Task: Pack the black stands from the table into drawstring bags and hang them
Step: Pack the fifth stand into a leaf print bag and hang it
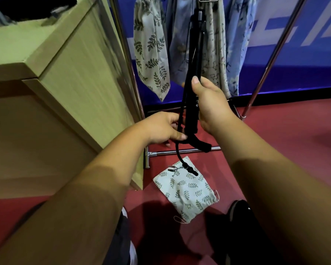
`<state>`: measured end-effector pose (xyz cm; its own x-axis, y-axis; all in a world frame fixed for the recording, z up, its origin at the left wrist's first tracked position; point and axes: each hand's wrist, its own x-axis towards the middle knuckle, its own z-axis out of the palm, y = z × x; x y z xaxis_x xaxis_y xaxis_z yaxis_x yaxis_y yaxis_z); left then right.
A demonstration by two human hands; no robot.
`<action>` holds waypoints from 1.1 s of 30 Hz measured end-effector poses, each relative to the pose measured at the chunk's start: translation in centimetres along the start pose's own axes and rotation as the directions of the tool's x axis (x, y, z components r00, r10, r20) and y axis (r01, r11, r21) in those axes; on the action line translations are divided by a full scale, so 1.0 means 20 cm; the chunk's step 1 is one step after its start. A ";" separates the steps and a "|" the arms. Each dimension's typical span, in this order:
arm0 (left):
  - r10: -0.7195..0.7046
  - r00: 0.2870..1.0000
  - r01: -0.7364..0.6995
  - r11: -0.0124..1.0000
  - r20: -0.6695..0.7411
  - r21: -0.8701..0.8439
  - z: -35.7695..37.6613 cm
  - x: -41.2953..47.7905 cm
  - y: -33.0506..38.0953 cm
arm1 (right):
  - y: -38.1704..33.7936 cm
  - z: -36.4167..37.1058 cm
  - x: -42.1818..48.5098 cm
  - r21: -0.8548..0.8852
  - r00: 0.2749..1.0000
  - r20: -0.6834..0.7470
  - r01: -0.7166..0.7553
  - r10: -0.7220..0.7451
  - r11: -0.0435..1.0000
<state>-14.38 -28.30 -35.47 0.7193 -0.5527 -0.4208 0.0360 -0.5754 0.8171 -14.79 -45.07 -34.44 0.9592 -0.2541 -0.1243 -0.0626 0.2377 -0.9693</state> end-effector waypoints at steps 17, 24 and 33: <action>-0.106 0.985 0.102 0.994 0.140 0.036 -0.06 0.00 0.00 | -0.01 -0.07 0.00 -0.020 0.988 -0.078 -0.134 0.132 0.991; -0.164 0.973 0.182 0.978 0.161 -0.100 -0.03 -0.02 -0.01 | 0.03 -0.05 0.05 0.099 0.967 -0.013 -0.250 0.253 0.963; -0.062 0.958 0.120 0.973 0.281 -0.195 -0.01 -0.04 0.04 | 0.05 -0.02 0.04 0.114 0.962 -0.118 -0.232 0.245 0.966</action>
<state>-14.80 -28.14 -34.28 0.4917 -0.6630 -0.5645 0.2572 -0.5088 0.8216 -14.18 -45.37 -35.56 0.8750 -0.2967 -0.3825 -0.2519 0.3956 -0.8832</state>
